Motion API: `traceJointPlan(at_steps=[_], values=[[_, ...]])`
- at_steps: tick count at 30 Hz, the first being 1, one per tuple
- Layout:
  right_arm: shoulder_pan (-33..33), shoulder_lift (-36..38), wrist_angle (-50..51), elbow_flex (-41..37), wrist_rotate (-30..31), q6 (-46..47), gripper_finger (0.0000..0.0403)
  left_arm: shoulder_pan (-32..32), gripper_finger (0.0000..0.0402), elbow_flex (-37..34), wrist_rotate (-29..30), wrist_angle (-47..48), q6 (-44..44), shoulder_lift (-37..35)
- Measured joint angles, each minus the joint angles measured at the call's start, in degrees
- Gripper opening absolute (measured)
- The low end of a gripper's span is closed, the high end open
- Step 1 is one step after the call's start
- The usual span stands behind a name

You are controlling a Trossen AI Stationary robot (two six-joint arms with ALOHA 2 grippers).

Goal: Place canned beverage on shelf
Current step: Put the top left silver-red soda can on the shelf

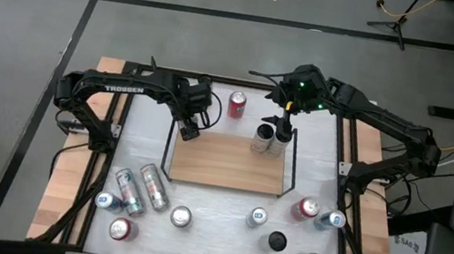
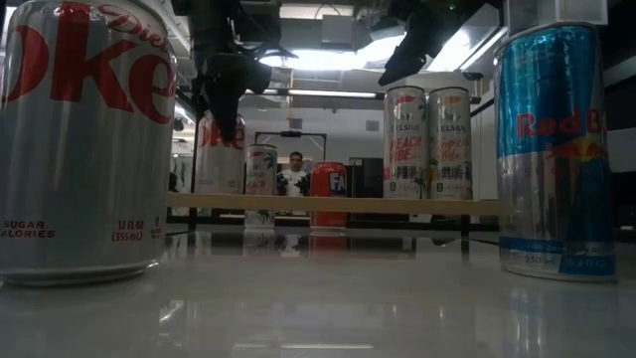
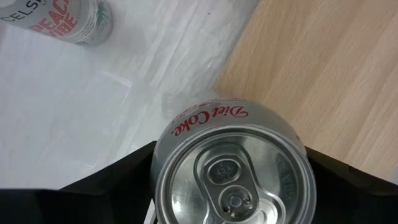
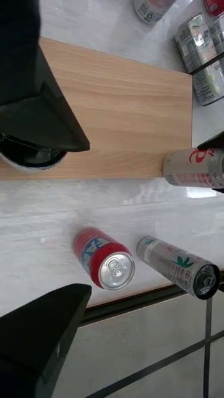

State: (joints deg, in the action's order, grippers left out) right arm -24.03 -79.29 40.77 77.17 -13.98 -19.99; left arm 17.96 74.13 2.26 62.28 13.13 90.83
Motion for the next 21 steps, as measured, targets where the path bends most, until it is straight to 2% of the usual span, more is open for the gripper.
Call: traceJointPlan(at_steps=[10,17,21], values=[[0.0,0.0,0.0,0.0,0.0,0.0,0.036,0.0,0.0321,0.0,0.0,0.0,0.3,0.1],[0.0,0.0,0.0,0.0,0.0,0.0,0.036,0.0,0.0372,-0.2,0.0,0.3,0.4,0.2],[0.0,0.0,0.0,0.0,0.0,0.0,0.036,0.0,0.0388,-0.2,-0.2,0.1,2.5,0.3]])
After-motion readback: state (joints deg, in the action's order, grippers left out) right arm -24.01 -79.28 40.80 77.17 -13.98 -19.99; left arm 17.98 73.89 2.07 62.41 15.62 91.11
